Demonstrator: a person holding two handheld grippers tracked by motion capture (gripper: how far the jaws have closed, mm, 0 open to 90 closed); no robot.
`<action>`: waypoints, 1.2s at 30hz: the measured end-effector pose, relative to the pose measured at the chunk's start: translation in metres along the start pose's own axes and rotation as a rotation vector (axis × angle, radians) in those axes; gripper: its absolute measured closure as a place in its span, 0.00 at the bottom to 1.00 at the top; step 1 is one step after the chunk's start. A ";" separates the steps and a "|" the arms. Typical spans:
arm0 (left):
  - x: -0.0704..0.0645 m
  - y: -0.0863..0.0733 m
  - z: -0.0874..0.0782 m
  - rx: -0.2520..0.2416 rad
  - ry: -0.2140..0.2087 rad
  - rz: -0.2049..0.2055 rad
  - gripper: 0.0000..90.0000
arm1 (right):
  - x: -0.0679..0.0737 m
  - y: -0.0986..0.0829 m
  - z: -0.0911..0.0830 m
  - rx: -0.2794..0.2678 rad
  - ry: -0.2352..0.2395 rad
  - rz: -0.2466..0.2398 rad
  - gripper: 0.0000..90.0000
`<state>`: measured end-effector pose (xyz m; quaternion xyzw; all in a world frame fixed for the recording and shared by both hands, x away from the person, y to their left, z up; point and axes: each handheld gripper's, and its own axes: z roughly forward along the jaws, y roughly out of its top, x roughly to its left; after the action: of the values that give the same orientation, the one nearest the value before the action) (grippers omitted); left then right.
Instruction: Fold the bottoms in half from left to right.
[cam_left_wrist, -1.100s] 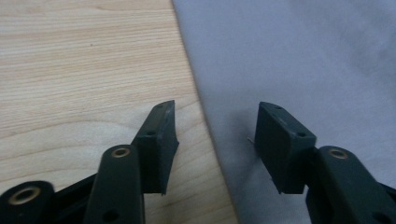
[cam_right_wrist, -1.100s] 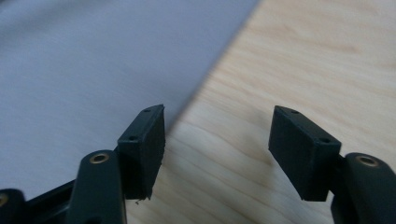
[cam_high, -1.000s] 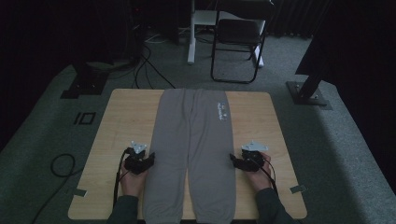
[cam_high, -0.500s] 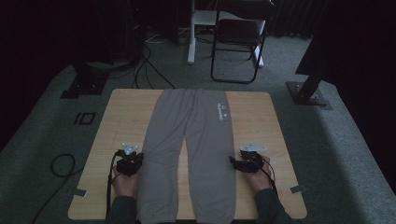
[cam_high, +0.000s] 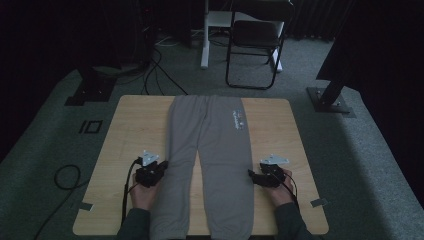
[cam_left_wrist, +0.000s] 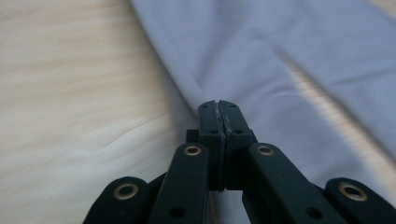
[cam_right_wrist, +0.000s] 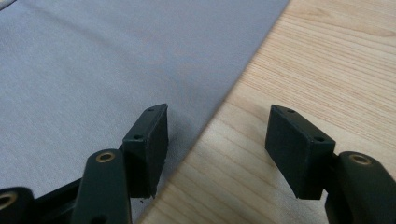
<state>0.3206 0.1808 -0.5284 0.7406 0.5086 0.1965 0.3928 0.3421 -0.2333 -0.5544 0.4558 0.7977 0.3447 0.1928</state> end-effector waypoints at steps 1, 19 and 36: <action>-0.008 0.005 0.003 -0.004 -0.024 0.012 0.99 | 0.000 0.000 0.000 -0.001 0.000 0.000 0.44; -0.110 0.073 0.052 -0.024 -0.320 0.110 0.99 | -0.001 0.000 0.001 -0.004 0.017 -0.011 0.41; -0.163 0.086 0.093 0.034 -0.436 0.130 0.83 | -0.018 -0.002 -0.003 -0.008 -0.041 0.084 0.47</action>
<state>0.3697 -0.0178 -0.5004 0.8033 0.3658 0.0481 0.4675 0.3483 -0.2506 -0.5536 0.4951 0.7723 0.3461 0.1964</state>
